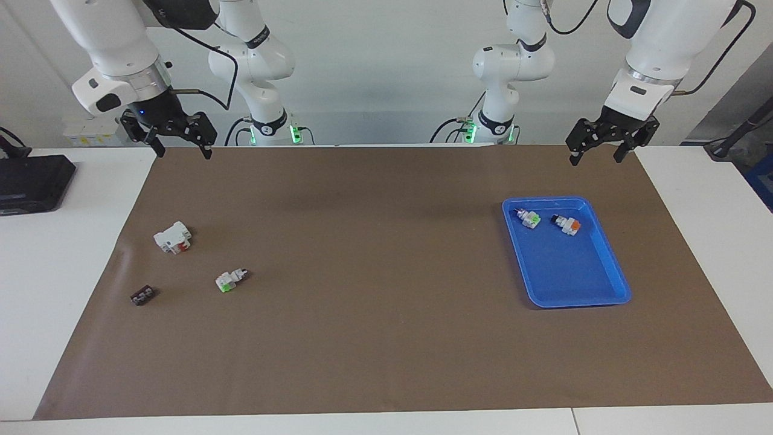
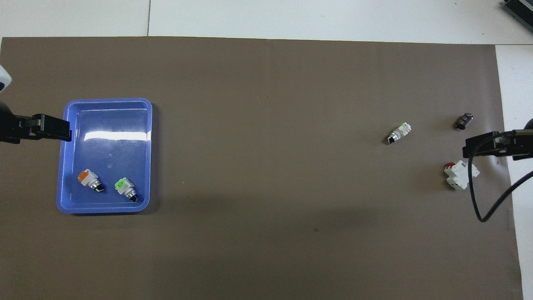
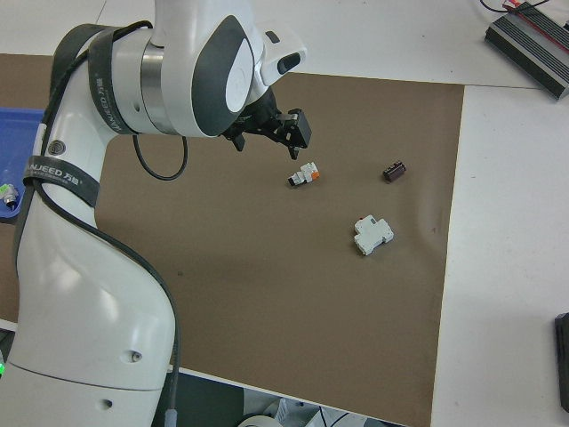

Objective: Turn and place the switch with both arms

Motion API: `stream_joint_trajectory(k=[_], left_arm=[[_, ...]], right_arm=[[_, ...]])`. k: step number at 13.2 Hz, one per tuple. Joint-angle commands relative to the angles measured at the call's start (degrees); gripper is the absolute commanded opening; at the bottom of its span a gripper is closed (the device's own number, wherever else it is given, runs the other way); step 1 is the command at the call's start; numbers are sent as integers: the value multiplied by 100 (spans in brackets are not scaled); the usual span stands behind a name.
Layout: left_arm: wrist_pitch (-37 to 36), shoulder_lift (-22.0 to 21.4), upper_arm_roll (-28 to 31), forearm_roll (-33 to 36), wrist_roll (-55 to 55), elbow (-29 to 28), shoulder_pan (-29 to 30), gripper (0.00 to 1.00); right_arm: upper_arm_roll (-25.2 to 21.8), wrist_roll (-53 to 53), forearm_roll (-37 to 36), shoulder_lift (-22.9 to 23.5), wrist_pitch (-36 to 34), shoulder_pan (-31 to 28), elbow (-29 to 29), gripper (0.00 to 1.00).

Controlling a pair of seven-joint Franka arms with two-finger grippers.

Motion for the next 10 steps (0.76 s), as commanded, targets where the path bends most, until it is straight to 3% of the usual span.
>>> stream_joint_trajectory(k=[1, 10], left_arm=[[76, -135, 49, -80, 105, -168, 32, 100], [120, -126, 49, -371, 105, -168, 182, 100]], right_arm=[[-2, -175, 86, -68, -7, -8, -93, 100], [-2, -149, 86, -77, -7, -17, -93, 100]])
